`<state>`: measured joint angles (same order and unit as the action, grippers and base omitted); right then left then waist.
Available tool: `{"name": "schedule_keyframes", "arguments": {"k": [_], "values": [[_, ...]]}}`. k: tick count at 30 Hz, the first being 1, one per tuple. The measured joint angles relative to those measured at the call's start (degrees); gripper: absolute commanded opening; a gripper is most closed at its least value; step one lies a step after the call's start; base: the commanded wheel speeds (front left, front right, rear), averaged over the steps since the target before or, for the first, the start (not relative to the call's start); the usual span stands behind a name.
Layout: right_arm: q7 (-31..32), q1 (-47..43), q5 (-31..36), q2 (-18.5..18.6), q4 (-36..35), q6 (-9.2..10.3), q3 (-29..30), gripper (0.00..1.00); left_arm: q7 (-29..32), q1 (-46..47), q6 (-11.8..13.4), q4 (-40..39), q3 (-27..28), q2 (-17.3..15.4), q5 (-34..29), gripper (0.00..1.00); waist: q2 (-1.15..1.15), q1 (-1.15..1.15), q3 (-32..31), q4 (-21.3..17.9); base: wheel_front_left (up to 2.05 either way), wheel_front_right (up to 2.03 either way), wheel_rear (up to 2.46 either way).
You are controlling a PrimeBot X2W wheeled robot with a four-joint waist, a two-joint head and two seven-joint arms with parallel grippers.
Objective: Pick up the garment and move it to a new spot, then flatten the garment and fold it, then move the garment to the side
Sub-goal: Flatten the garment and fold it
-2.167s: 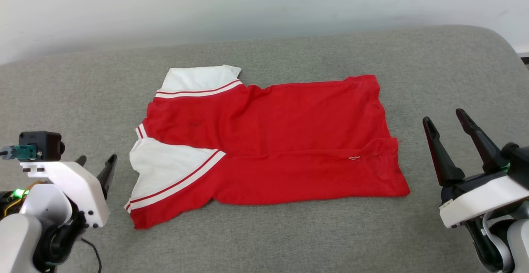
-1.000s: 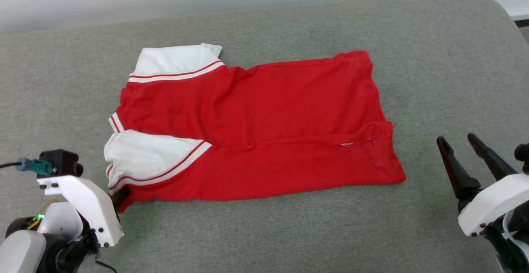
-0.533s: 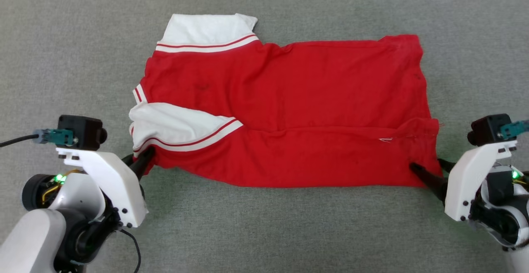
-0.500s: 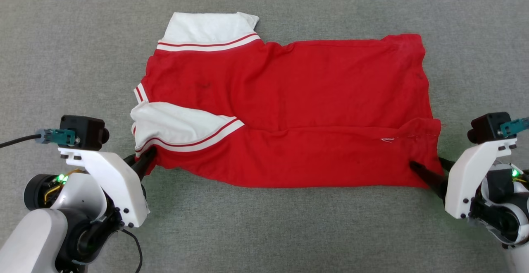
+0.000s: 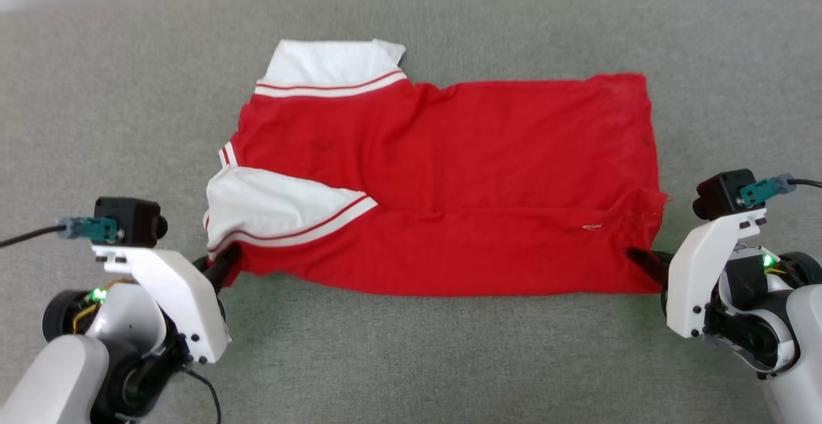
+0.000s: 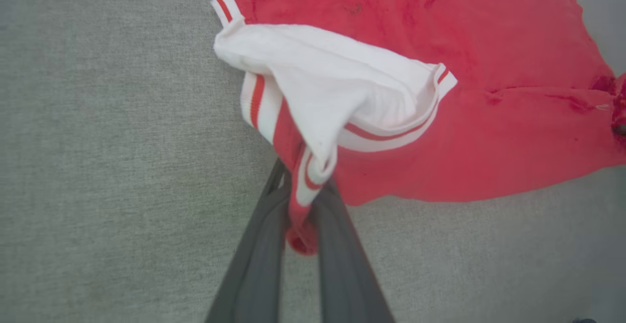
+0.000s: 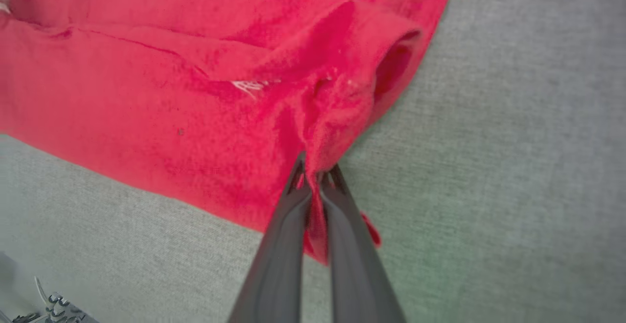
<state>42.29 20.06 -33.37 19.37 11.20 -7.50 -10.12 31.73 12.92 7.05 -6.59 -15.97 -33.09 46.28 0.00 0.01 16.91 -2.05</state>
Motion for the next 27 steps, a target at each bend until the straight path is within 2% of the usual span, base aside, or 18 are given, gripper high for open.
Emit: {"name": "schedule_keyframes", "arguments": {"k": [9,18,22,23,24,25,26,27], "values": [[0.03,-3.57,-0.44,1.53,-4.0,0.0,-1.65,0.0,0.7,-6.7,0.03,0.43,0.11,1.0,4.04,0.0,0.0,0.0,-7.11,0.04,0.0,0.0,0.0],[2.4,-12.73,-1.09,1.79,-7.92,0.0,1.78,0.0,0.9,-15.19,1.79,-0.59,0.59,0.48,5.75,0.0,0.0,-0.01,-13.53,0.87,0.0,0.0,0.0],[3.08,-16.64,-0.38,0.4,-7.2,0.0,2.91,0.0,1.12,-16.52,1.76,1.58,-0.64,2.63,7.35,0.0,0.0,-0.01,-14.71,0.81,0.0,0.0,0.0],[2.69,-17.35,-0.21,0.1,-6.66,0.0,2.93,0.18,0.18,-16.66,1.72,2.54,-0.57,3.22,7.28,0.0,0.0,-0.01,-14.77,0.61,0.0,0.0,0.0],[2.24,-17.78,-0.02,-0.18,-5.97,0.0,2.98,0.99,-0.7,-16.62,1.67,3.56,-0.38,3.79,7.28,0.24,0.0,-0.01,-14.79,0.45,0.0,0.0,0.0],[1.53,-18.12,0.15,-0.3,-5.43,0.0,2.81,1.0,-0.77,-16.43,1.49,4.5,-0.6,4.16,7.3,0.71,0.0,-0.01,-14.75,0.34,0.0,0.0,0.0],[0.3,-18.21,0.15,-0.51,-5.17,0.0,2.64,1.0,-1.33,-16.28,1.42,5.54,-0.82,4.45,7.0,1.0,0.0,-0.01,-14.7,0.19,0.0,0.0,0.0],[-1.35,-18.2,0.26,-0.56,-5.17,0.0,2.41,1.0,-2.07,-16.02,1.11,6.21,-0.73,4.85,6.89,1.0,0.0,-0.01,-14.64,0.04,0.0,0.0,0.0]]}}
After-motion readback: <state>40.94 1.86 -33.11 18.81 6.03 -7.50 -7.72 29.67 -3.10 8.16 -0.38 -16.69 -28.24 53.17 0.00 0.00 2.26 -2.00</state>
